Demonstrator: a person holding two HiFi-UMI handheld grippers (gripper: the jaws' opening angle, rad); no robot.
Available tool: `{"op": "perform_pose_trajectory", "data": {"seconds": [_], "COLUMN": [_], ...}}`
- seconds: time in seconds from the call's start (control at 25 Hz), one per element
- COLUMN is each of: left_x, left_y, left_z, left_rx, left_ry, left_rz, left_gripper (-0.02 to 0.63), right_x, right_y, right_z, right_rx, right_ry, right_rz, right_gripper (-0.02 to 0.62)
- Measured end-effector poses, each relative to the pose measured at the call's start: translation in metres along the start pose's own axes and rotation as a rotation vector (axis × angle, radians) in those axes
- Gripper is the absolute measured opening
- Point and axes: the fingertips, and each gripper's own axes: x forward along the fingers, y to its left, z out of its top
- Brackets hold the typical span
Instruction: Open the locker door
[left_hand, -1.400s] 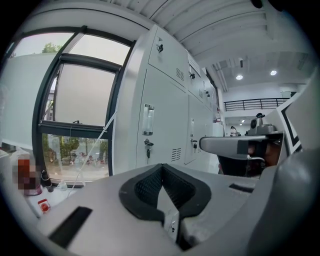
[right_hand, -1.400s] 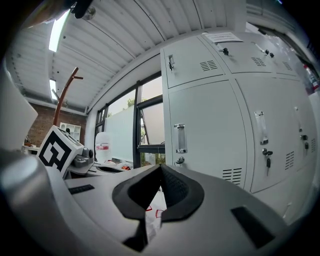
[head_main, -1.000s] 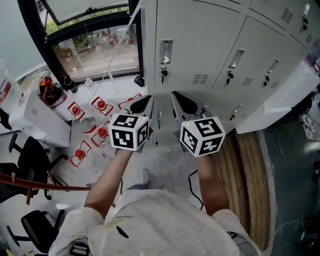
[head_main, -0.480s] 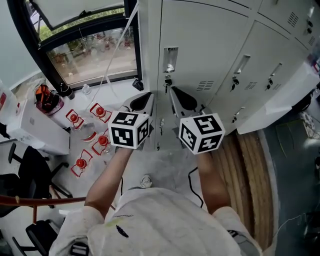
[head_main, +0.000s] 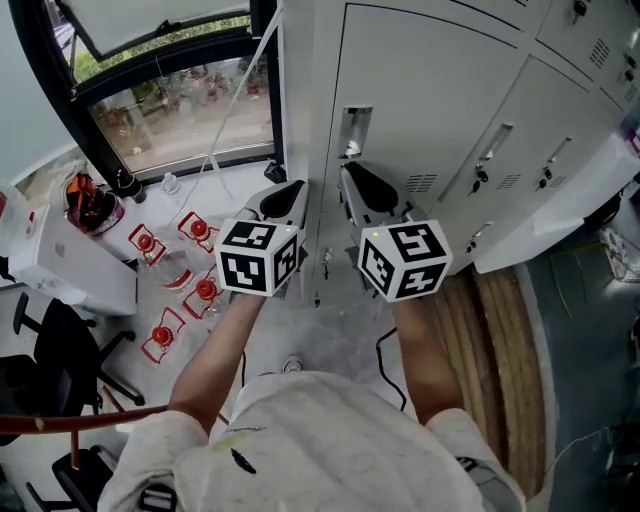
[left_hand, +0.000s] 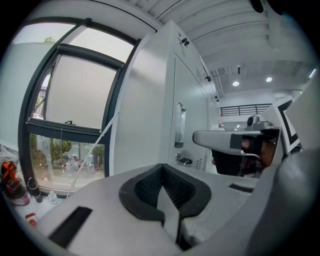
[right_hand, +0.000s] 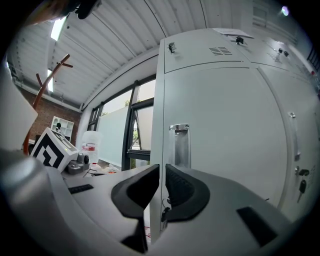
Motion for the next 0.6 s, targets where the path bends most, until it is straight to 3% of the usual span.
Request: {"op": "perform_pose_trajectory", "data": {"seconds": [0.12, 0.6], "left_x": [0.005, 0.012], "left_y": [0.004, 0.019], "left_z": [0.002, 0.004], "left_rx": [-0.001, -0.007], "left_ry": [-0.006, -0.014], "left_rz": [-0.006, -0.011], "left_gripper": [0.006, 0.006], "right_x": [0.009, 0.033], "right_y": [-0.002, -0.012], "right_z": [0.001, 0.004], "right_rx": [-0.006, -0.037], "right_ry": [0.007, 0.011], "right_rz": [0.006, -0.001], "right_gripper": [0.085, 0.104]}}
